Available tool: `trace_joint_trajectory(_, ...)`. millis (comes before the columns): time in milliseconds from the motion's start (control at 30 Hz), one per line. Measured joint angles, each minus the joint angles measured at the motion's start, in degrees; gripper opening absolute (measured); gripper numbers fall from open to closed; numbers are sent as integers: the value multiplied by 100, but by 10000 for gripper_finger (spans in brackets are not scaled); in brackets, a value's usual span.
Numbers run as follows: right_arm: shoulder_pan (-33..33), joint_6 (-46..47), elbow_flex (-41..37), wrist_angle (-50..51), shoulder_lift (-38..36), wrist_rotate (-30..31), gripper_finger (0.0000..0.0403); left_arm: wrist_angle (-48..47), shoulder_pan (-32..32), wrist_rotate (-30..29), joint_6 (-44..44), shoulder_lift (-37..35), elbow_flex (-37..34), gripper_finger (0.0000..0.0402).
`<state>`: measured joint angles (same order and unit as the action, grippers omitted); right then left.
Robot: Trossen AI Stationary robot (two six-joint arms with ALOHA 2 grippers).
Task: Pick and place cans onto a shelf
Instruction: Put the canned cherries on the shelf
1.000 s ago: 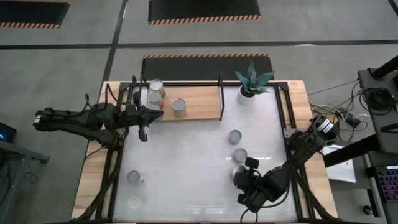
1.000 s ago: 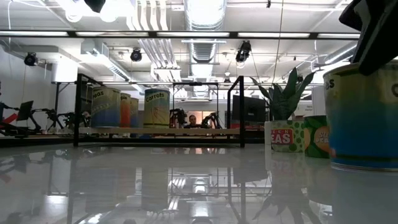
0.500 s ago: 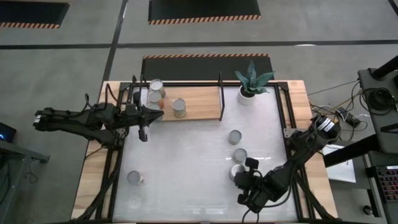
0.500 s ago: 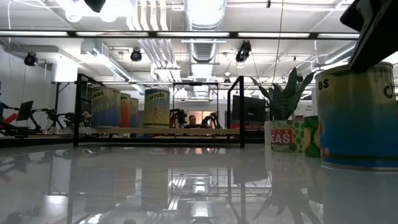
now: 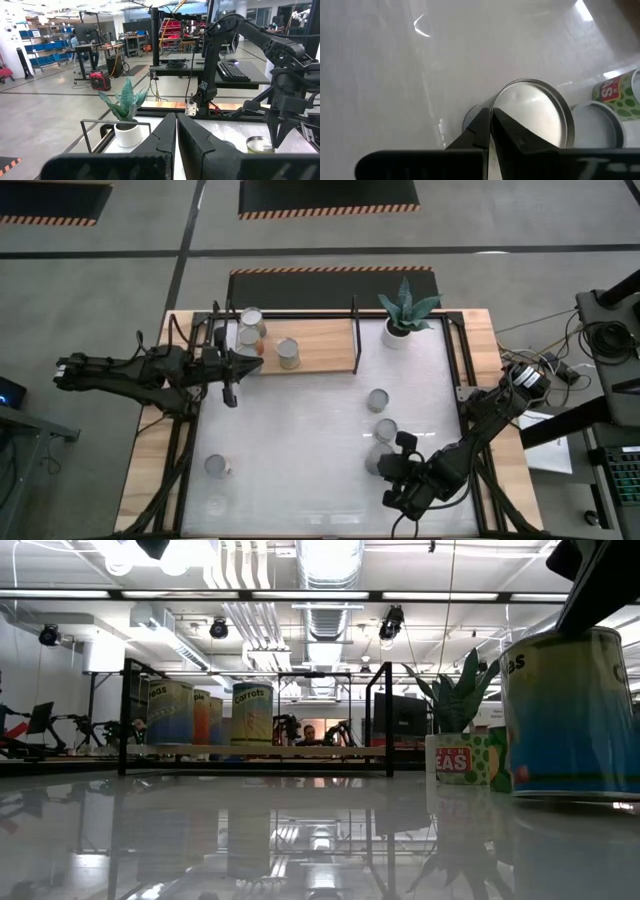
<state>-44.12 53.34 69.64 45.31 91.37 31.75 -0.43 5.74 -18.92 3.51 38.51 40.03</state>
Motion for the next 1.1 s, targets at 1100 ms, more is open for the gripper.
trace_joint_trajectory(1100,1954,-4966,810,-1527,-20,427,8,184,-1,1,0,3,0,0)
